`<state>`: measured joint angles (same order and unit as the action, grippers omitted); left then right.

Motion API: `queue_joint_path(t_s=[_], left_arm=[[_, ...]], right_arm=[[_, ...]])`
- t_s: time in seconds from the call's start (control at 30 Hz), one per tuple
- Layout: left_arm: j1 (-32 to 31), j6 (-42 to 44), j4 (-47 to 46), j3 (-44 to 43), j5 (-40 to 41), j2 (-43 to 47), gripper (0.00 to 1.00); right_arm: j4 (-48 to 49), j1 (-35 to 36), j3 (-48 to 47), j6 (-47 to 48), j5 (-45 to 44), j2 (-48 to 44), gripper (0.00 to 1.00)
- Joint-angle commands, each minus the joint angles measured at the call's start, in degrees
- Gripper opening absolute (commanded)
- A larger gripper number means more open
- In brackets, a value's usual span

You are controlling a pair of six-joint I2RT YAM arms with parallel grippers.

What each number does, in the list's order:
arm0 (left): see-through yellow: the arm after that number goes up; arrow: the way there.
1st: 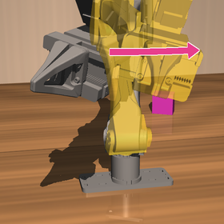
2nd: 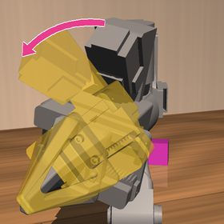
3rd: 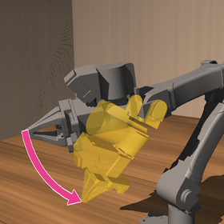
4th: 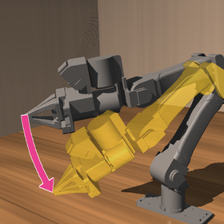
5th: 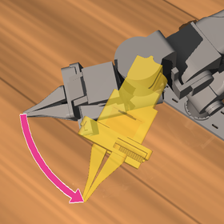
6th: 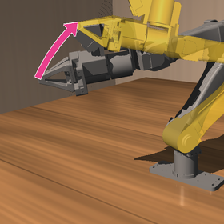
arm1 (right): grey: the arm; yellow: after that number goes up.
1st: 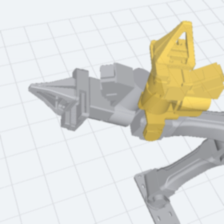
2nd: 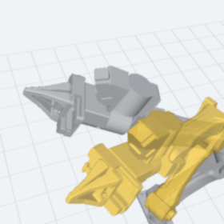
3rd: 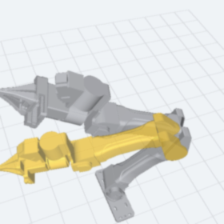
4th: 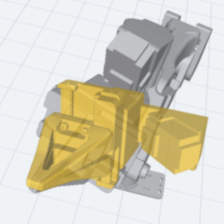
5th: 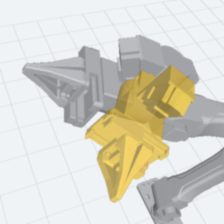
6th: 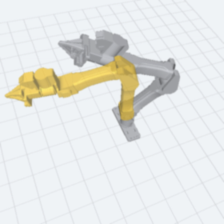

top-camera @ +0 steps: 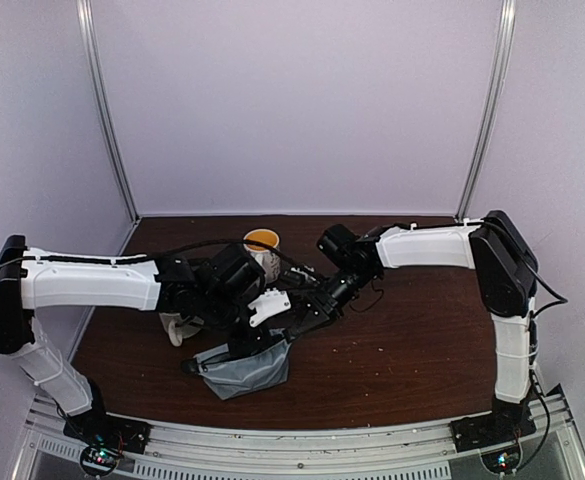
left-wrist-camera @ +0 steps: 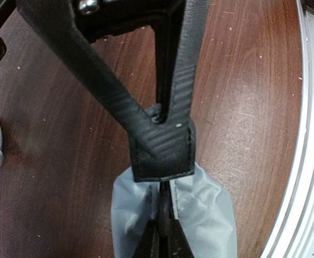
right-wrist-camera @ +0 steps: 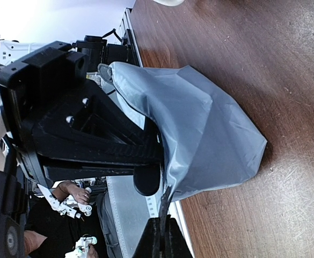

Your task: Sort the hair-cutting tools

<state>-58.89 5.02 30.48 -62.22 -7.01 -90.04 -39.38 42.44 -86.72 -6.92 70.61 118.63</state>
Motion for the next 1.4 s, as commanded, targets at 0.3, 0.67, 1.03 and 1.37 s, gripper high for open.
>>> queue_joint_path(t_s=[0.3, 0.67, 1.03, 1.37], left_arm=[[-0.3, -1.5, 4.6, -2.3, 0.7, -1.1, 0.0], [-1.1, -0.4, 5.1, -4.0, -1.3, -4.4, 0.0], [-2.1, -1.1, 7.0, -3.7, 0.1, -1.9, 0.0], [-2.1, -1.9, 8.3, -7.0, 3.4, -7.2, 0.13]], right_arm=[[-1.1, -0.5, 0.3, 1.9, 0.9, -4.1, 0.0], [0.5, -1.1, 1.0, 1.6, 1.0, -5.5, 0.0], [2.1, -2.1, 1.8, 0.2, 2.0, -5.5, 0.0], [2.8, -2.1, 2.6, 0.1, 3.3, -6.4, 0.0]])
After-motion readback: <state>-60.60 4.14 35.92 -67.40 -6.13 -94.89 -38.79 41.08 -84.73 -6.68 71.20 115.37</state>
